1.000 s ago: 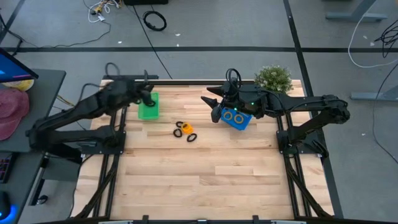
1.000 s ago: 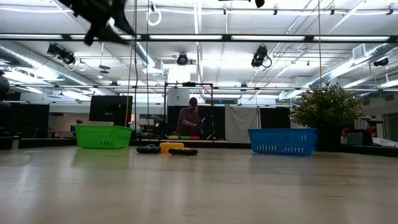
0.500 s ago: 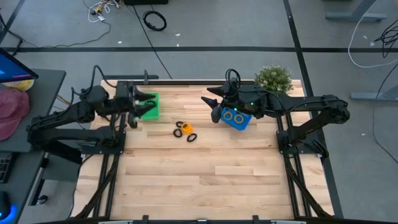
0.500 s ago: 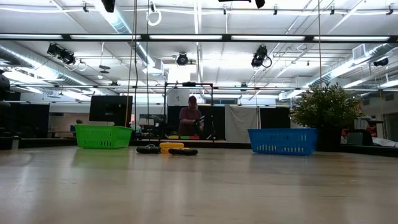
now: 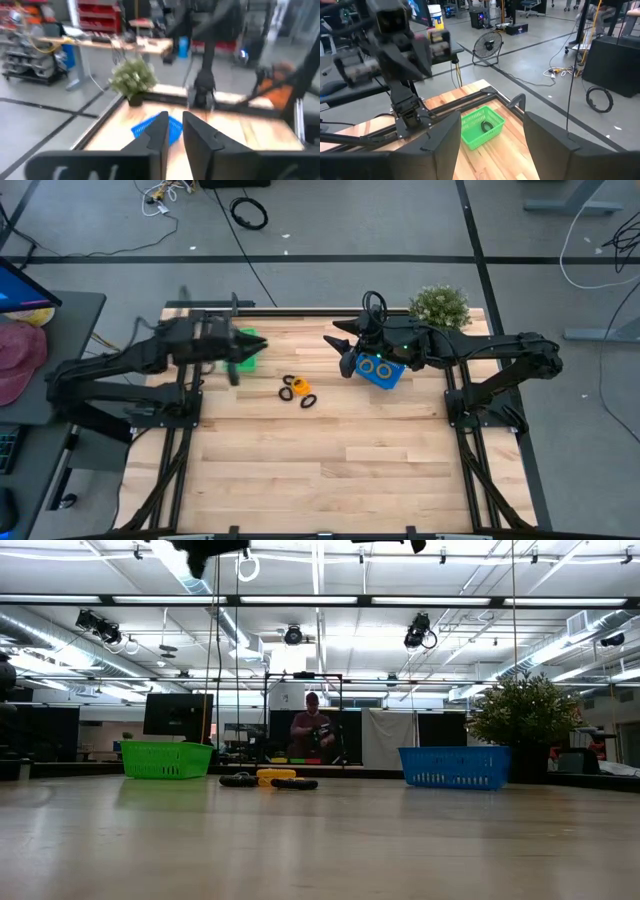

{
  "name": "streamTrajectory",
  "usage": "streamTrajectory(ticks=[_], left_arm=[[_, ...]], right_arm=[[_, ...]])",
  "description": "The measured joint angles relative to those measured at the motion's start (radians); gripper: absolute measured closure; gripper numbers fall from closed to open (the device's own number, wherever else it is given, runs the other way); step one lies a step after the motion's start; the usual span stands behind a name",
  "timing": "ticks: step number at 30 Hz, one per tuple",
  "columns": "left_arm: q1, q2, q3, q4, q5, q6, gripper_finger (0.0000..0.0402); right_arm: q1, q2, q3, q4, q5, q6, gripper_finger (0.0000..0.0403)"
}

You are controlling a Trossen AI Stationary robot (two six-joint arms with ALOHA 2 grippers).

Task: Sort spring keychains
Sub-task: Put the black spring keychain into the green bin

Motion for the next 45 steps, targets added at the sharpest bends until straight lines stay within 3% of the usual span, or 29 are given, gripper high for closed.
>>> streamTrajectory(ticks=[10,21,26,32,38,42,45], left_arm=[[0.001,0.280,0.176,0.038,0.090,0.083,0.0374],[0.000,0.357,0.195,-0.071,0.053,0.069,0.0356],[0.001,0.407,0.211,-0.210,-0.149,-0.103,0.0337],[0.010,0.541,0.400,-0.551,-0.215,-0.282,0.0274],[0.060,0.680,0.548,-0.858,-0.127,-0.460,0.0201],[0.081,0.746,0.519,-0.900,-0.033,-0.615,0.0172],[0.078,0.792,0.498,-0.899,0.001,-0.640,0.0169]], right_arm=[[0.002,-0.006,-0.001,-0.012,0.000,-0.008,0.0186],[0.007,-0.062,-0.001,-0.095,0.001,-0.010,0.0186],[0.007,-0.074,-0.001,-0.112,0.001,-0.010,0.0186],[0.007,-0.074,-0.001,-0.113,0.000,-0.008,0.0186],[0.007,-0.074,-0.001,-0.118,0.000,0.004,0.0186],[0.007,-0.074,-0.001,-0.119,-0.001,0.009,0.0186],[0.007,-0.074,-0.001,-0.119,-0.001,0.016,0.0186]])
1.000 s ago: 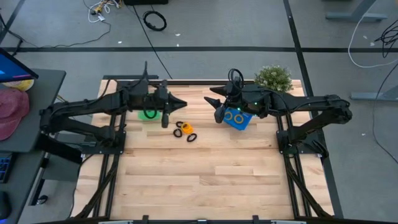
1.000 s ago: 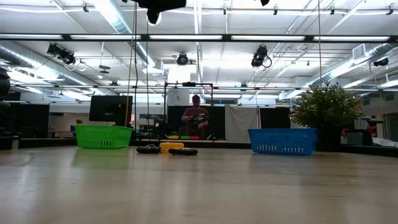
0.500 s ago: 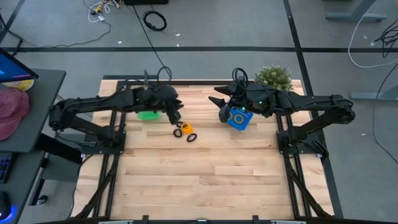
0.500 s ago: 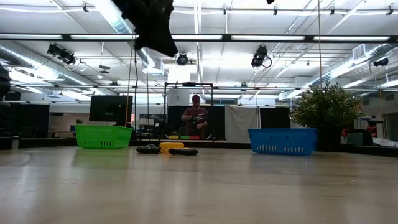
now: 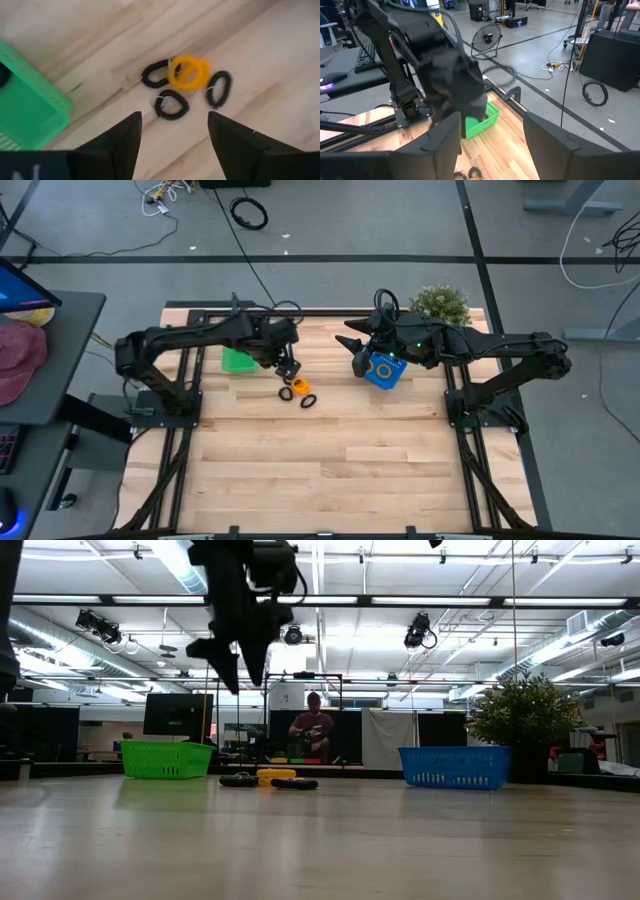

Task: Sort spring keychains
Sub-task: Put the black spring keychain into the green bin

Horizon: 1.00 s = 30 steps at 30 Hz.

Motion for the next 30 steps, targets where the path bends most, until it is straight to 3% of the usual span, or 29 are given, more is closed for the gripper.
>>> streamTrajectory(ticks=[8,18,30], left_arm=[[-0.024,0.074,-0.094,0.038,-0.027,-0.029,0.0178],[-0.022,0.075,-0.290,0.292,0.091,-0.129,0.0179],[-0.022,0.142,-0.327,0.371,0.116,-0.132,0.0179]], right_arm=[[0.000,0.000,0.000,0.000,0.000,0.003,0.0186],[0.000,0.000,0.000,0.008,0.000,0.001,0.0186],[0.000,0.000,0.001,0.016,0.000,0.003,0.0186]])
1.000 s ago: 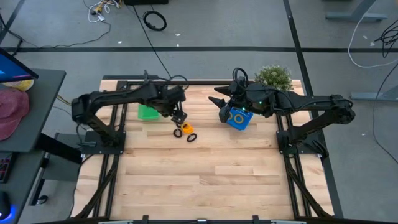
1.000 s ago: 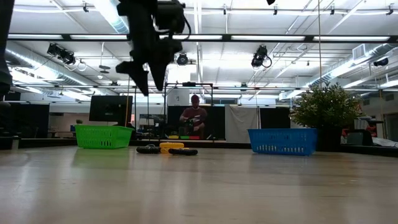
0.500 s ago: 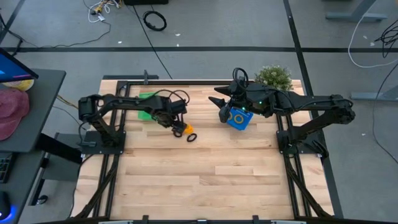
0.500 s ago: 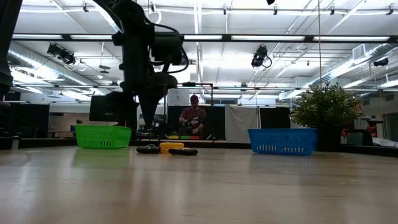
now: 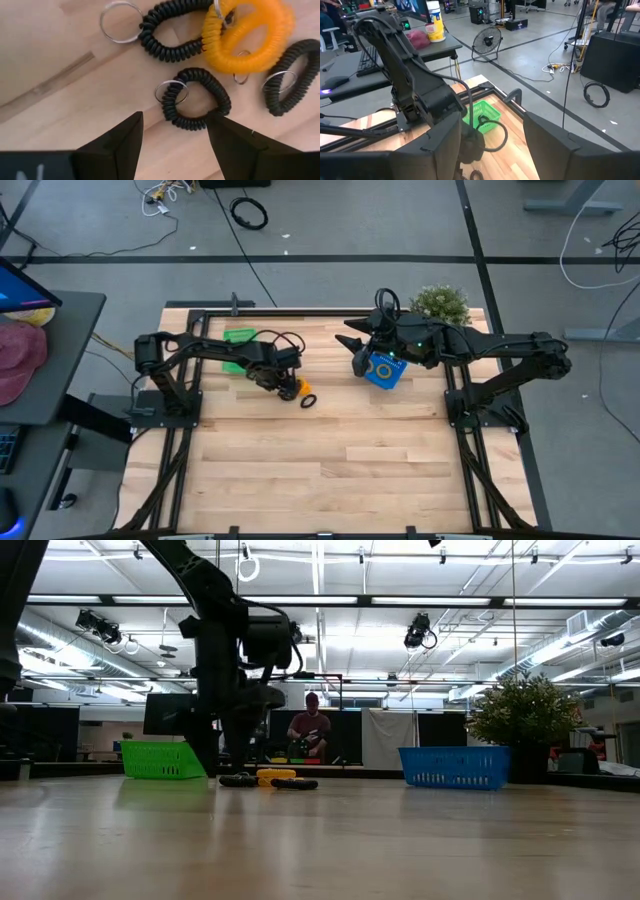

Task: Sort spring keychains
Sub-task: Put the black spring keychain into the green bin

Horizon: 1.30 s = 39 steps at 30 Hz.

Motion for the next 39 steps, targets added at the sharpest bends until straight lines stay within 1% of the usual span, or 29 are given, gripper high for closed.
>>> streamTrajectory(ticks=[5,13,16,39], left_arm=[[-0.002,0.033,0.002,0.003,0.000,0.000,0.0179],[-0.002,0.033,0.001,0.001,-0.005,0.008,0.0180],[-0.005,0.033,0.001,-0.001,-0.007,0.009,0.0186],[-0.006,0.034,0.000,-0.009,-0.033,0.036,0.0343]], right_arm=[[0.000,0.000,0.000,0.006,0.000,0.002,0.0186],[0.000,0.000,0.000,0.007,0.000,0.005,0.0186],[0.000,0.000,0.000,0.007,0.000,0.005,0.0186],[0.000,0.000,0.000,0.008,0.000,0.005,0.0186]])
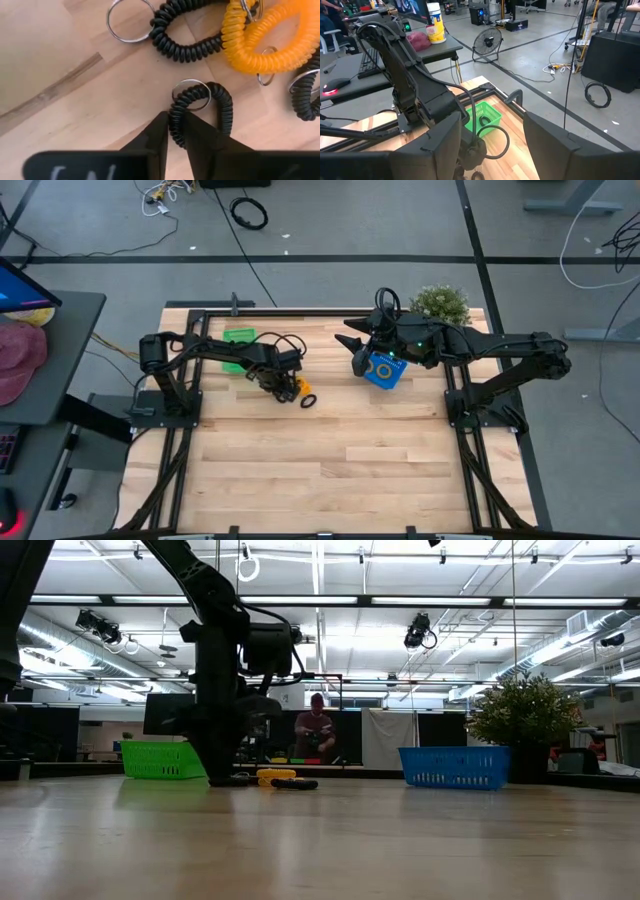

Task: Sort spring keychains
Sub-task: Put the black spring keychain into the green bin

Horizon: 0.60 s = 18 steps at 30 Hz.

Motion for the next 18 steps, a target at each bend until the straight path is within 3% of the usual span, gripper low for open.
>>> streamTrajectory(ticks=[10,18], left_arm=[[0.000,-0.012,0.000,-0.005,0.023,0.027,0.0369],[-0.013,-0.171,0.000,-0.032,0.040,0.026,0.0369]], right_arm=[[0.000,0.000,0.000,0.000,0.000,0.000,0.0186],[0.000,0.000,0.000,-0.001,0.000,-0.007,0.0186]])
